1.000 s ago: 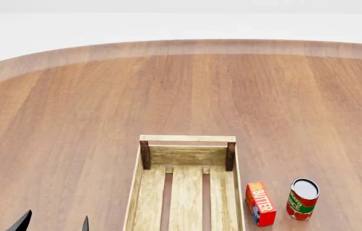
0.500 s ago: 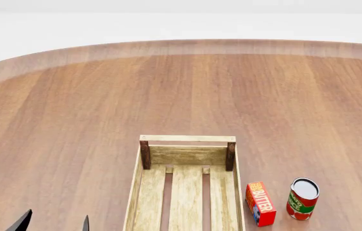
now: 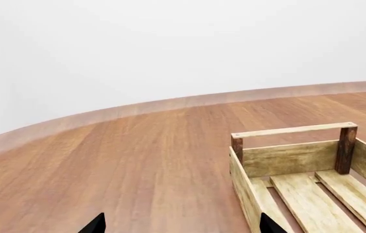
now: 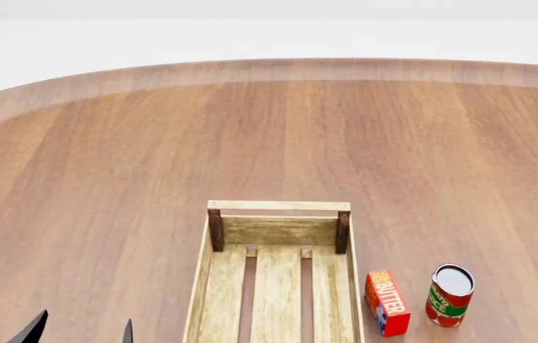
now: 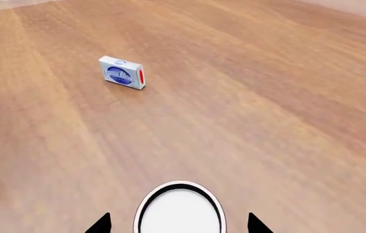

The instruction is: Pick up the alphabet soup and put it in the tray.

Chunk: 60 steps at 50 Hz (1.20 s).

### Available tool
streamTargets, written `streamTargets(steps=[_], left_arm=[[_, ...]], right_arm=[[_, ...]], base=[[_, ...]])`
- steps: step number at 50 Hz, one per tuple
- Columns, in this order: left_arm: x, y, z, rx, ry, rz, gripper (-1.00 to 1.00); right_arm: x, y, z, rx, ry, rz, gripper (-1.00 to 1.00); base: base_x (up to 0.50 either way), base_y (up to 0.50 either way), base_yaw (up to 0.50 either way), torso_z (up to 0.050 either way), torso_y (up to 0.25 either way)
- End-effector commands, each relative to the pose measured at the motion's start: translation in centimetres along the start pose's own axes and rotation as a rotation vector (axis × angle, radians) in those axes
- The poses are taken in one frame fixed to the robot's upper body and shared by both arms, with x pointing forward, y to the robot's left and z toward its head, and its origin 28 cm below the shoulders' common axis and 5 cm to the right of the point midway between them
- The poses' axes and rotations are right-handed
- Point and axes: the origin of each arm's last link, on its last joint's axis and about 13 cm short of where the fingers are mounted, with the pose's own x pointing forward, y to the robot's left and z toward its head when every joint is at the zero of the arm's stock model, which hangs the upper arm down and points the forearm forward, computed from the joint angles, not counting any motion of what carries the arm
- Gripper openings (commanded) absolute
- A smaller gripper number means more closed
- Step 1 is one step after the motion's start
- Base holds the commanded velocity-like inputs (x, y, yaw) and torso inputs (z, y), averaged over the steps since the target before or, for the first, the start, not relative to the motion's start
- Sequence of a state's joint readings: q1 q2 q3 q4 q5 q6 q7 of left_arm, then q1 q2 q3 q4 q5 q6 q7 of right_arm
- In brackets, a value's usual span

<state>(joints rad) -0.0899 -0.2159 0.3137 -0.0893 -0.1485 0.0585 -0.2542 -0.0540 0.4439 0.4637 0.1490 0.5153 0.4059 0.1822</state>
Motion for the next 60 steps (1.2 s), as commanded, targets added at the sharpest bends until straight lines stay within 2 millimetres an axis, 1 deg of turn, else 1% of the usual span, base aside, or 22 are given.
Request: streamTargets(steps=[1,14,33,60], left_arm=[[0.0,0.0,0.1,0.001,-0.001,0.0,1.0],[-0.1,0.0,0.1,-0.001,-0.003,0.001,1.0],[-0.1,-0.1,0.0,0.005,0.0,-0.002,1.0],[-0.3,-0.1,0.3,0.008,-0.005,0.0,1.0]], right_arm=[[0.5,0.2,-0.4,-0.009,0.026,0.007,1.0],[0.6,0.3,-0.7,-0.012,0.046,0.003,1.0],[1.4,0.0,-1.4,-0.01,0.083,-0.007,1.0],[2.0,-0.1,-1.6,-0.009,0.095,-0.02,1.0]], base=[[0.0,0.0,0.0,0.0,0.0],[0.0,0.0,0.0,0.0,0.0],[0.0,0.0,0.0,0.0,0.0],[0.0,0.0,0.0,0.0,0.0]])
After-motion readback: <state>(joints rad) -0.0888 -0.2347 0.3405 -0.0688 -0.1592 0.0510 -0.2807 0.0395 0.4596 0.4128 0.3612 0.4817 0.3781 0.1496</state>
